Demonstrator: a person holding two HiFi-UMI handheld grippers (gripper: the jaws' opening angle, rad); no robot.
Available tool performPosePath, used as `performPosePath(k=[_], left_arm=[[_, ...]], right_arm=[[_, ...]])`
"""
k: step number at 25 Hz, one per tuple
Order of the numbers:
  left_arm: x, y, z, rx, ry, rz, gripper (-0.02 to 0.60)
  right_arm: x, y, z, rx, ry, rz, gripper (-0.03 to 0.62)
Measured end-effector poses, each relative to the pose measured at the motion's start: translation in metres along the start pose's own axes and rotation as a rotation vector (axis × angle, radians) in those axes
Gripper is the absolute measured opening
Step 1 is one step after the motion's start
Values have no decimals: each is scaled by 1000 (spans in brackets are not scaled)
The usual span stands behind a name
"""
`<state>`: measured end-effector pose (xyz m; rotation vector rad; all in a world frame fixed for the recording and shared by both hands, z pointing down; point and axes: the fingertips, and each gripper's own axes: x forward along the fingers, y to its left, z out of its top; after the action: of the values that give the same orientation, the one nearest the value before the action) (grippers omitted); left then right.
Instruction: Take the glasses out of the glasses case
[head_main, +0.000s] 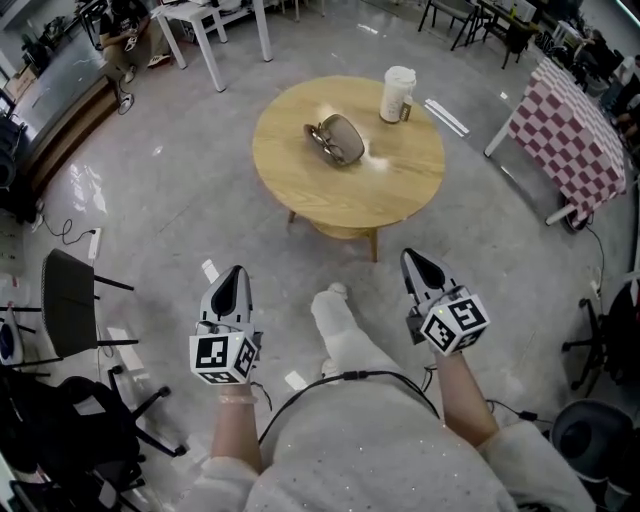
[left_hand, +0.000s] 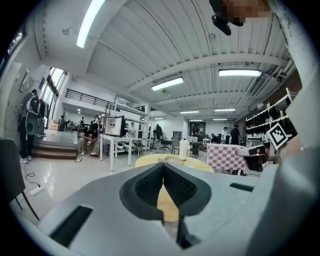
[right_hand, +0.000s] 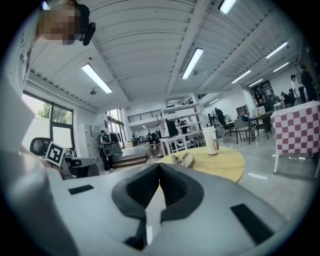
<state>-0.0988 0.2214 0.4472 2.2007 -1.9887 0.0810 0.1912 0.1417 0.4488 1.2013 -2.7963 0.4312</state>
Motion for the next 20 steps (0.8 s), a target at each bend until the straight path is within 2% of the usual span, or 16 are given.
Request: performPosePath(k=[8, 12, 16, 20], left_arm=[[54, 39, 13, 1, -3, 31, 5], [86, 41, 17, 13, 18, -1, 5], [116, 50, 22, -20, 20, -20, 5], [144, 51, 24, -17, 35, -42, 5]], right_arm=[[78, -12, 14, -4, 1, 51, 5], [104, -28, 9, 23, 39, 47, 5], [135, -38, 10, 29, 66, 56, 5], [159, -50, 12, 34, 89, 59, 5]])
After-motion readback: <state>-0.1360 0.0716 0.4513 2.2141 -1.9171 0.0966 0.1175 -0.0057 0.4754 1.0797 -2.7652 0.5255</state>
